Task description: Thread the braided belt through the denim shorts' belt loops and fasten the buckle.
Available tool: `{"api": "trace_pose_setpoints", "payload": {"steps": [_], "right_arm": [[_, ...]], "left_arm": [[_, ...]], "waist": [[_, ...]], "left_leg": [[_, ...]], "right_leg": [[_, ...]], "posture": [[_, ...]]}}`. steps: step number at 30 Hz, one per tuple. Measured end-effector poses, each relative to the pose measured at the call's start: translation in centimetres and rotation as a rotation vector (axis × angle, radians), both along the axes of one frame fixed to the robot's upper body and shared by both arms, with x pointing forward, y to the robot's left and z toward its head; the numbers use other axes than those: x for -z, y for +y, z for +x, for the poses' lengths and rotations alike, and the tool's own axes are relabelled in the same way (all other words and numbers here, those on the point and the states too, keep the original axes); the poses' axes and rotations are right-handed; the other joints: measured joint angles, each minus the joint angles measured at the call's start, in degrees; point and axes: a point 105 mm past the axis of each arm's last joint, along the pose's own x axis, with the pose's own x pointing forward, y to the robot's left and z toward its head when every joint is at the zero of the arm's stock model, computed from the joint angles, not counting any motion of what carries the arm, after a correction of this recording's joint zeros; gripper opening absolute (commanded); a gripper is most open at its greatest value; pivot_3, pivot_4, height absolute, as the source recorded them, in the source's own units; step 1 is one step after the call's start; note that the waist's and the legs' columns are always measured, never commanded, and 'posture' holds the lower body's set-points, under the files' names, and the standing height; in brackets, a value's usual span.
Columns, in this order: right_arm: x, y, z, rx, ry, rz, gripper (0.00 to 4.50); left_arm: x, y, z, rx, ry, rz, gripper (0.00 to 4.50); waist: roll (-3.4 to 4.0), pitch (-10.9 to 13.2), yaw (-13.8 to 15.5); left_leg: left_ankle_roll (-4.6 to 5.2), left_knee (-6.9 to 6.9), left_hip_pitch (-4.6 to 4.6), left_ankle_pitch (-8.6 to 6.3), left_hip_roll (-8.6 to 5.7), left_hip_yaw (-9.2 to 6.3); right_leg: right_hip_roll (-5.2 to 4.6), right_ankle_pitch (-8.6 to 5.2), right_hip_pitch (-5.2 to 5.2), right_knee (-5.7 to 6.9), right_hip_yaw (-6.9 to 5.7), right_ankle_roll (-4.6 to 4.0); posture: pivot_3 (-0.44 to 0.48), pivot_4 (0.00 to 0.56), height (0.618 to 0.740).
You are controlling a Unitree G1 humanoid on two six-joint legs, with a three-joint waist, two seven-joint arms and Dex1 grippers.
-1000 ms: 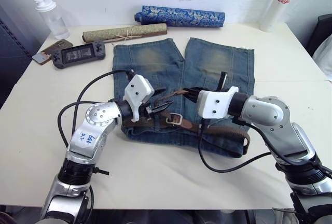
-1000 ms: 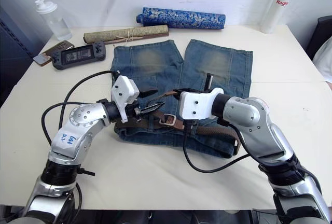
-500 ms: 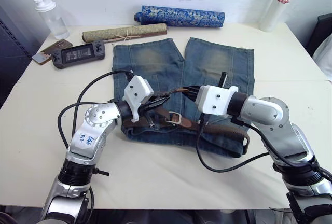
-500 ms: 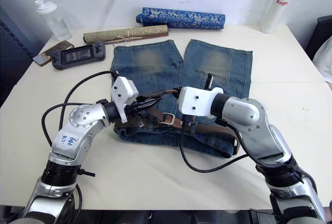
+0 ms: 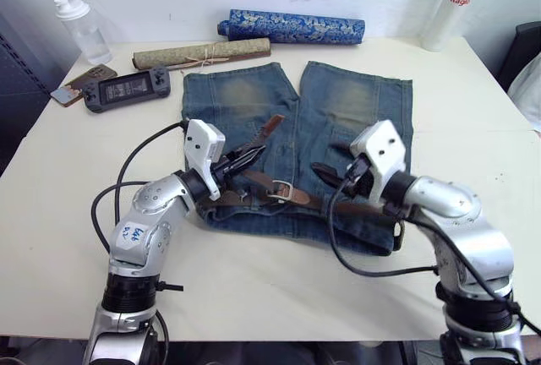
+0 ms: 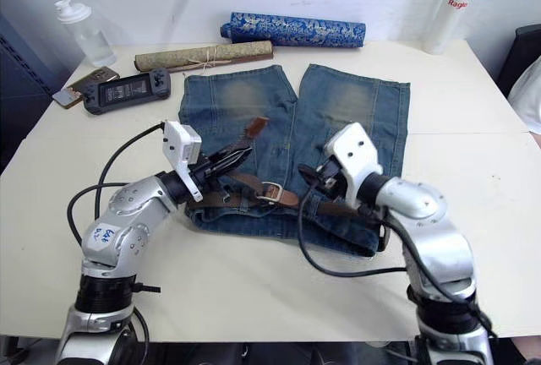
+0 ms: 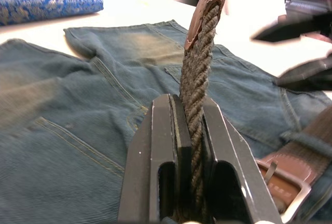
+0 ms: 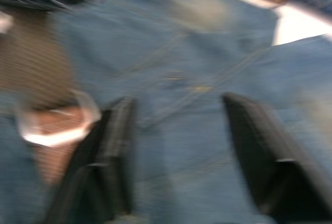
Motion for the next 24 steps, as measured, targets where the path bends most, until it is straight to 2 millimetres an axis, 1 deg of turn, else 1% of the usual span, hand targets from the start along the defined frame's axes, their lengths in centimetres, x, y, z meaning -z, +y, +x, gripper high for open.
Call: {"api": "trace_pose_setpoints", "payload": {"steps": [2,3,15,20,24], "right_arm": [[0.6,0.8,-0.4,-0.006,0.040,0.020,0.19],[0.9,1.2,-0.4,-0.004,0.060,0.029,0.07],[3.8,2.2,-0.4,0.027,0.166,-0.043,0.07],[4.7,2.3,-0.3,0.037,0.190,-0.076,0.07],[4.8,2.5,-0.2,0.036,0.190,-0.089,0.07]], "left_arm": [[-0.2,0.0,-0.1,-0.002,-0.006,-0.002,0.00],[-0.2,-0.1,-0.2,-0.003,-0.004,-0.003,0.00],[0.0,-0.2,-0.2,-0.006,0.009,0.003,0.00],[0.1,-0.2,-0.3,-0.005,0.013,0.006,0.00],[0.1,-0.3,-0.3,-0.004,0.013,0.007,0.00]], "waist": [[0.00,0.0,0.1],[0.00,0.0,0.1],[0.00,0.0,0.0],[0.00,0.0,0.0],[0.00,0.0,-0.1]], "left_leg": [[0.00,0.00,0.00,0.00,-0.01,0.00],[0.00,0.00,0.00,0.00,-0.02,0.00],[0.00,0.00,0.00,0.00,-0.02,0.03],[0.00,0.00,0.00,0.00,-0.02,0.04],[0.00,0.00,0.00,0.00,-0.02,0.04]], "right_leg": [[0.00,0.00,0.03,-0.03,0.00,0.00],[0.00,0.00,0.03,-0.02,0.00,0.00],[0.00,0.00,0.02,-0.02,-0.01,0.00],[0.00,0.00,0.02,-0.02,-0.01,0.00],[0.00,0.00,0.02,-0.02,-0.01,0.00]], "posture": [[0.000,0.150,0.637],[0.000,0.150,0.637],[0.000,0.150,0.637],[0.000,0.150,0.637],[0.000,0.150,0.637]]}}
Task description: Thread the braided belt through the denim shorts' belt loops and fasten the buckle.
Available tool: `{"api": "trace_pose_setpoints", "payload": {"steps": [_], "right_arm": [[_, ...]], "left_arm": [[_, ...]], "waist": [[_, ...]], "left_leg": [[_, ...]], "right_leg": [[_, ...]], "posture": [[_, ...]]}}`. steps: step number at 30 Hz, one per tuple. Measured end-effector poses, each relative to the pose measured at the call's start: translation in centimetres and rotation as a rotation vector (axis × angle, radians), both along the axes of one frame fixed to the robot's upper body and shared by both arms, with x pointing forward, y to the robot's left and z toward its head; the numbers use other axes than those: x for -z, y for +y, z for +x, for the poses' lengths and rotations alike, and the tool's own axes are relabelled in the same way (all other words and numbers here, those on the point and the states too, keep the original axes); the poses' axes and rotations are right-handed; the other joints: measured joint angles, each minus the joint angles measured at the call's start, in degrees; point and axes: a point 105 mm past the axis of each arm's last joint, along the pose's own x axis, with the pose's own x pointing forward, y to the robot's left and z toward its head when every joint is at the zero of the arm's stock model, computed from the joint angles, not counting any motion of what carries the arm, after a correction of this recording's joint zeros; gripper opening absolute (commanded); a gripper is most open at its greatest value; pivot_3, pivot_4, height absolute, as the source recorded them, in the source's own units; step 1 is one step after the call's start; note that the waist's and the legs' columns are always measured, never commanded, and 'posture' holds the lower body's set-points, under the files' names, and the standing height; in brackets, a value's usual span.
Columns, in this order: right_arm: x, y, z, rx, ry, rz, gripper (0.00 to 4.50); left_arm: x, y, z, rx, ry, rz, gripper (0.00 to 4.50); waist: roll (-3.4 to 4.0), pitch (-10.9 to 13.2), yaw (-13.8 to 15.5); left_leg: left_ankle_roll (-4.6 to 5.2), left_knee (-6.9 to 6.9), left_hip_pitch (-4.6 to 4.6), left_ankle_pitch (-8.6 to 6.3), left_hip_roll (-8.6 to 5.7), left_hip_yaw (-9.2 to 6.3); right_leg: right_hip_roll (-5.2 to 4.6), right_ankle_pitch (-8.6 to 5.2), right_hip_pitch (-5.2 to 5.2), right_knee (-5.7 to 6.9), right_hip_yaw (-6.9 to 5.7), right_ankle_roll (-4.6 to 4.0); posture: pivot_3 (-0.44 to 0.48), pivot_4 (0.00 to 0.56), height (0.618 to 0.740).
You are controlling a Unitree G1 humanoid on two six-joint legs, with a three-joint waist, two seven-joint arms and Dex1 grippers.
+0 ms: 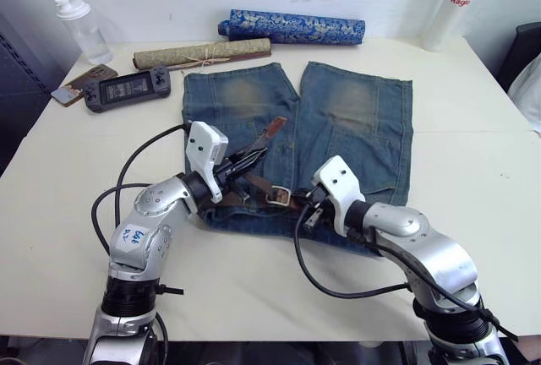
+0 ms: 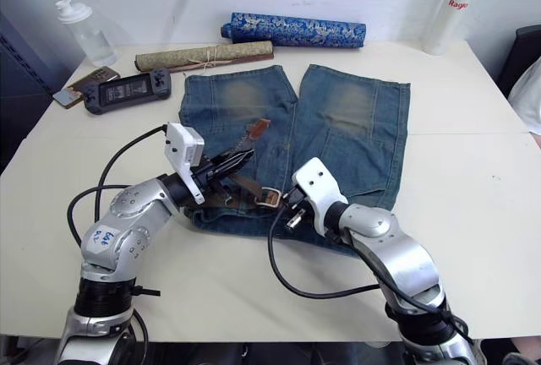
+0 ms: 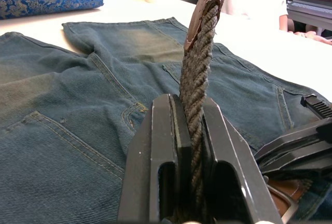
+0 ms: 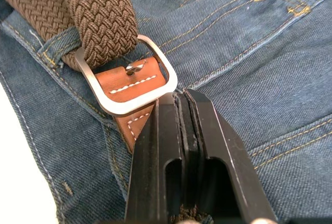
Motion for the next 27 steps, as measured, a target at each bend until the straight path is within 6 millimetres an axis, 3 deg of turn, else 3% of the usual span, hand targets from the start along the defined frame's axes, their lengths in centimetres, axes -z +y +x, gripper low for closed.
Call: {"api": "trace_pose_setpoints", "payload": {"steps": [8,13,16,19,22,27], "right_arm": [[-0.1,0.9,0.3,-0.033,-0.029,-0.051,0.07],[-0.2,-0.7,0.8,0.004,-0.056,-0.110,0.07],[-1.7,-0.8,1.1,0.014,-0.078,-0.016,0.07],[-2.4,0.6,0.6,-0.045,-0.073,0.069,0.07],[-2.0,1.7,0.0,-0.089,-0.051,0.087,0.07],[0.8,3.1,-0.4,-0.127,0.025,0.042,0.07]], "left_arm": [[-0.2,-0.1,-0.2,0.006,-0.012,0.003,0.00],[-0.2,0.0,-0.2,0.003,-0.011,0.012,0.00],[-0.1,0.2,-0.3,0.000,-0.013,0.024,0.00],[-0.1,0.3,-0.3,-0.001,-0.010,0.028,0.00],[-0.1,0.3,-0.2,-0.003,-0.008,0.029,0.00],[-0.1,0.3,-0.2,-0.003,-0.005,0.029,0.00]], "waist": [[0.00,0.0,0.0],[0.00,0.0,0.1],[0.00,0.0,0.0],[0.00,0.0,0.1],[0.00,0.0,0.1],[0.00,0.0,0.0]], "left_leg": [[0.00,0.00,0.00,0.00,0.00,0.00],[0.01,0.00,0.00,0.00,-0.01,0.03],[0.01,0.00,0.00,0.00,0.01,0.04],[0.00,0.00,0.00,0.00,0.00,0.02],[0.00,0.00,0.00,0.00,0.00,0.01],[0.00,0.00,0.02,0.00,0.00,0.01]], "right_leg": [[0.00,0.00,0.00,-0.01,0.00,0.00],[0.00,0.00,0.02,-0.02,-0.01,0.00],[0.01,0.00,0.00,-0.01,-0.01,0.00],[0.01,0.00,0.01,-0.01,-0.01,0.00],[0.01,0.00,0.01,-0.01,-0.01,0.00],[0.01,0.00,0.02,0.00,-0.01,0.00]], "posture": [[0.000,0.150,0.637],[0.000,0.150,0.637],[0.000,0.150,0.637],[0.000,0.150,0.637],[0.000,0.150,0.637],[0.000,0.150,0.637]]}}
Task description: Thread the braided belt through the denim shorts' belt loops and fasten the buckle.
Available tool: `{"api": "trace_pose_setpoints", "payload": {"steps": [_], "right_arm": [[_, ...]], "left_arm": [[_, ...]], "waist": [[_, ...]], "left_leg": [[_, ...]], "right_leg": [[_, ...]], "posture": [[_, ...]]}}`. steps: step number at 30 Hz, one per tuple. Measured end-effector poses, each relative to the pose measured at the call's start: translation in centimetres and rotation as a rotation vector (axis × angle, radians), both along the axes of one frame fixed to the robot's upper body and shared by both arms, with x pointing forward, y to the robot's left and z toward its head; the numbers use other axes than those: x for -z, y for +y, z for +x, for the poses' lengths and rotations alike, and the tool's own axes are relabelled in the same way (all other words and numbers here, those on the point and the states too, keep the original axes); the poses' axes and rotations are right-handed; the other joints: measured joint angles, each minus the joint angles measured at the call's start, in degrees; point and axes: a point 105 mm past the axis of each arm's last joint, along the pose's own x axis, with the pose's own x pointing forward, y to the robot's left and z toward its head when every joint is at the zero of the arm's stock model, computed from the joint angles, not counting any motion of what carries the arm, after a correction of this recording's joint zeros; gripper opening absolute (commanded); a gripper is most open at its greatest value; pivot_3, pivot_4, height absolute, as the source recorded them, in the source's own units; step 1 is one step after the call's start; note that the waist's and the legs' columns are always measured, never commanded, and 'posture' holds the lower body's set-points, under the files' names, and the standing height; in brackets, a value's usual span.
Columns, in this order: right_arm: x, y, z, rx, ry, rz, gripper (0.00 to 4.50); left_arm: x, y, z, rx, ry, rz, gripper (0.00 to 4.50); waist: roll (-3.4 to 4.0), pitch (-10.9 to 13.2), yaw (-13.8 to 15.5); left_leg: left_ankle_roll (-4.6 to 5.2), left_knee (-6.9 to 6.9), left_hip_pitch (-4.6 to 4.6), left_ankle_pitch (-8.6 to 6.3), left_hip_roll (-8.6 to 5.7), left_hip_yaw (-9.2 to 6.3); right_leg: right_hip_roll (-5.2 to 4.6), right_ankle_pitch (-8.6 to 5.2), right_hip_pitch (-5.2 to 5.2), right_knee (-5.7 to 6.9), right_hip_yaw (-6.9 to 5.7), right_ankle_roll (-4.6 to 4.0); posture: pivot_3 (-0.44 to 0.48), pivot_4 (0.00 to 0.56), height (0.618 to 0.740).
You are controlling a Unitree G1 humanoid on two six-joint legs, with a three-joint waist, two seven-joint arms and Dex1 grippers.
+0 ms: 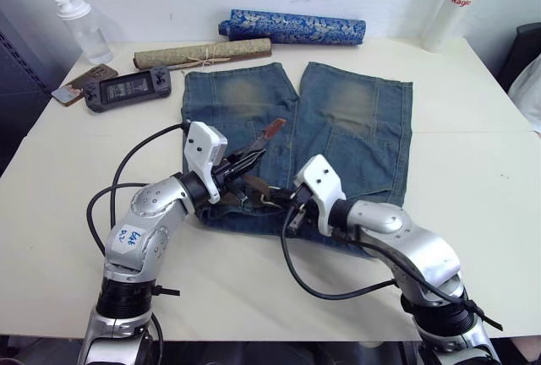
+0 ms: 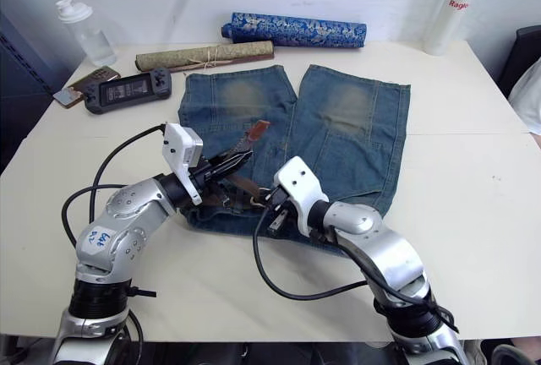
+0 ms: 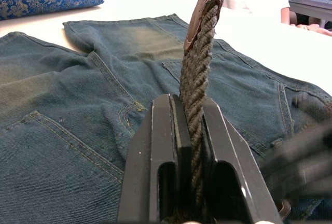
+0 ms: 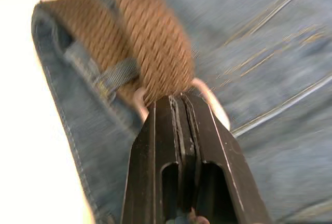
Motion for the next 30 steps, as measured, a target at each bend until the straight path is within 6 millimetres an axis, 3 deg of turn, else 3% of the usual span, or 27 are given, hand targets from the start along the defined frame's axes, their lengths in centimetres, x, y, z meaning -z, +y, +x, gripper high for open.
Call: {"api": "trace_pose_setpoints", "payload": {"steps": [9,15,22,30], "right_arm": [[0.8,0.7,0.4,-0.010,-0.043,-0.036,0.07],[0.9,0.7,0.4,-0.014,-0.055,-0.051,0.07],[0.7,0.2,0.4,0.009,-0.027,-0.025,0.07],[-1.0,-0.6,-0.4,-0.004,0.050,0.085,0.07]], "left_arm": [[-0.3,0.3,-0.2,0.000,0.021,-0.022,0.00],[-1.6,3.0,-0.2,-0.077,0.014,-0.039,0.00],[1.7,4.2,-1.4,-0.118,0.080,0.024,0.00],[1.2,3.7,-0.6,-0.123,0.042,0.009,0.00]], "waist": [[-0.03,-0.1,-0.1],[-0.03,-0.1,-0.1],[-0.04,-0.2,0.3],[-0.02,-0.1,0.1]], "left_leg": [[0.00,0.00,0.12,0.00,0.02,-0.01],[0.00,0.00,0.12,0.00,0.03,-0.04],[0.01,0.00,0.11,-0.01,0.02,-0.02],[0.03,-0.02,0.08,-0.03,0.01,-0.03]], "right_leg": [[0.02,0.00,0.07,0.06,0.01,0.00],[0.03,0.00,0.06,0.06,0.02,0.00],[0.02,-0.01,0.09,0.05,0.02,-0.02],[0.02,-0.01,0.04,0.02,0.02,-0.02]], "posture": [[0.000,0.150,0.637],[0.000,0.150,0.637],[0.000,0.150,0.637],[0.000,0.150,0.637]]}}
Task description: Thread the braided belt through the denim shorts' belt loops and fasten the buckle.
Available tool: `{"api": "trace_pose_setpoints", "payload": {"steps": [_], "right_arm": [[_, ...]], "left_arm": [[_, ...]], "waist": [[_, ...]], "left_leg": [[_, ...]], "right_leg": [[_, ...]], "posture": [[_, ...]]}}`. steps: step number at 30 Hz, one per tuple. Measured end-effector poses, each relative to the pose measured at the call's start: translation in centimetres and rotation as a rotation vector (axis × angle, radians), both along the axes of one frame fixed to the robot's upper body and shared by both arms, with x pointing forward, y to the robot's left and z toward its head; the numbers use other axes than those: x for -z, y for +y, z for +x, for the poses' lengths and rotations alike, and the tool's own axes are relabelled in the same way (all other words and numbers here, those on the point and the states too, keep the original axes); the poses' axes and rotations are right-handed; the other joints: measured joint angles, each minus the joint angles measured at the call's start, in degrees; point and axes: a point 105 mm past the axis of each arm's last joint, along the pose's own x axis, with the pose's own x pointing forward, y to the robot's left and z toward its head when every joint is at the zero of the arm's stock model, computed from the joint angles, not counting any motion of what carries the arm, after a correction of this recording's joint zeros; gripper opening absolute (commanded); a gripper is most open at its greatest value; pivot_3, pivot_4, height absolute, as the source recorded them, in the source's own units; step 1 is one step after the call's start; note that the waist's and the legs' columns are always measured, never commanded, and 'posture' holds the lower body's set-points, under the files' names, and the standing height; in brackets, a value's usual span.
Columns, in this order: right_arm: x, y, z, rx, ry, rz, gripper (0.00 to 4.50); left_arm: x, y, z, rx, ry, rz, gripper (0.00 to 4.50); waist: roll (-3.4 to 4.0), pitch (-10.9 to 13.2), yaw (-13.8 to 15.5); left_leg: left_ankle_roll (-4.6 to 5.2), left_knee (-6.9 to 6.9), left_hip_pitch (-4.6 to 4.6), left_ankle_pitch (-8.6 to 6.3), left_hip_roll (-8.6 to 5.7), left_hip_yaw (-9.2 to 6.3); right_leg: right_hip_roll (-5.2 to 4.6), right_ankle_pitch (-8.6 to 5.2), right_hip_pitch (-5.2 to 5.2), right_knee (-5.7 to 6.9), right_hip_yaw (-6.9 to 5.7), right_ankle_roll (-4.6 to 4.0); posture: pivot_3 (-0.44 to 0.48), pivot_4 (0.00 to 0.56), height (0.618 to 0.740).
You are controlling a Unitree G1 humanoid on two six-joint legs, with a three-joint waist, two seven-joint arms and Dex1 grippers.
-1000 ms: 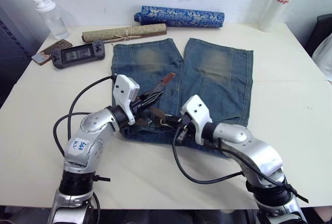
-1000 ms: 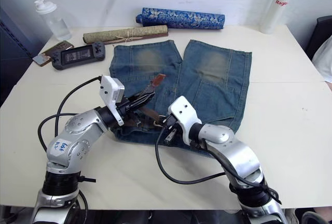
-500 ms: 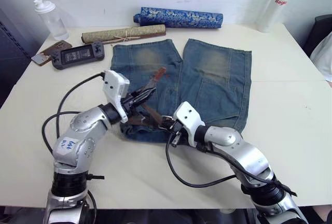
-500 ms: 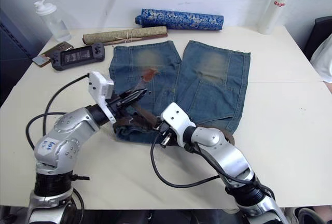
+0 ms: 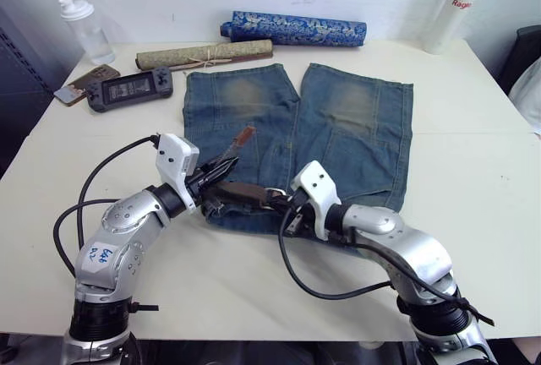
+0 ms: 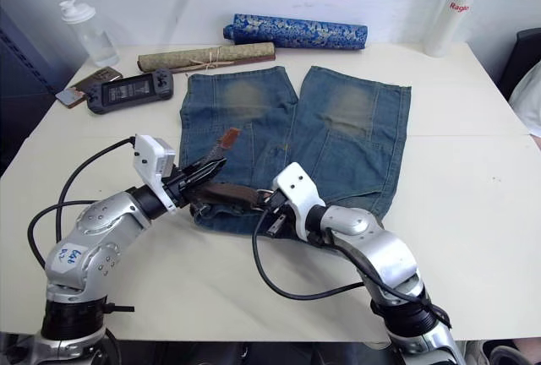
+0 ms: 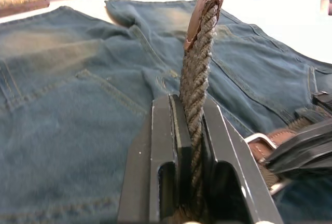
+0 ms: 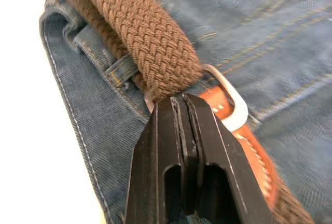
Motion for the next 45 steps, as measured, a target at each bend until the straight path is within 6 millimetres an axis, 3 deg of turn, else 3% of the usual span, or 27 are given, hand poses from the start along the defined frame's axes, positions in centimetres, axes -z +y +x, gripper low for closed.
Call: {"api": "trace_pose_setpoints", "payload": {"steps": [6,12,20,37,45], "right_arm": [[-1.8,-1.2,-0.3,0.029,-0.044,0.008,0.07],[-0.6,-2.0,0.2,0.084,-0.026,-0.061,0.07],[0.8,-1.7,0.5,0.092,-0.004,-0.102,0.07],[0.4,-1.6,1.2,0.092,-0.050,-0.133,0.07],[0.5,-0.1,1.0,0.051,-0.068,-0.147,0.07]], "left_arm": [[0.0,-0.4,0.1,0.011,-0.005,-0.009,0.00],[0.0,-0.5,0.1,0.012,-0.005,-0.013,0.00],[0.0,-0.4,0.1,0.004,-0.005,-0.013,0.00],[0.0,-0.4,0.1,0.003,-0.005,-0.013,0.00],[0.0,-0.5,0.2,-0.001,-0.005,-0.015,0.00]], "waist": [[0.01,0.0,0.1],[0.01,0.0,0.0],[0.01,0.0,0.0],[0.01,0.0,0.0],[0.01,0.0,0.0]], "left_leg": [[0.00,0.00,0.00,0.00,0.00,0.00],[0.00,0.00,0.00,0.00,0.00,0.01],[0.00,0.00,0.00,0.00,0.00,0.02],[0.01,-0.01,-0.01,0.00,0.00,0.01],[0.01,0.00,-0.01,0.00,0.00,0.01]], "right_leg": [[0.00,0.00,0.01,-0.02,0.00,0.00],[0.00,0.00,0.01,-0.02,-0.01,0.00],[-0.01,0.00,0.01,-0.03,-0.01,0.00],[0.00,0.00,0.01,-0.04,-0.01,0.00],[0.00,0.00,0.01,-0.04,-0.01,0.00]], "posture": [[0.000,0.150,0.637],[0.000,0.150,0.637],[0.000,0.150,0.637],[0.000,0.150,0.637],[0.000,0.150,0.637]]}}
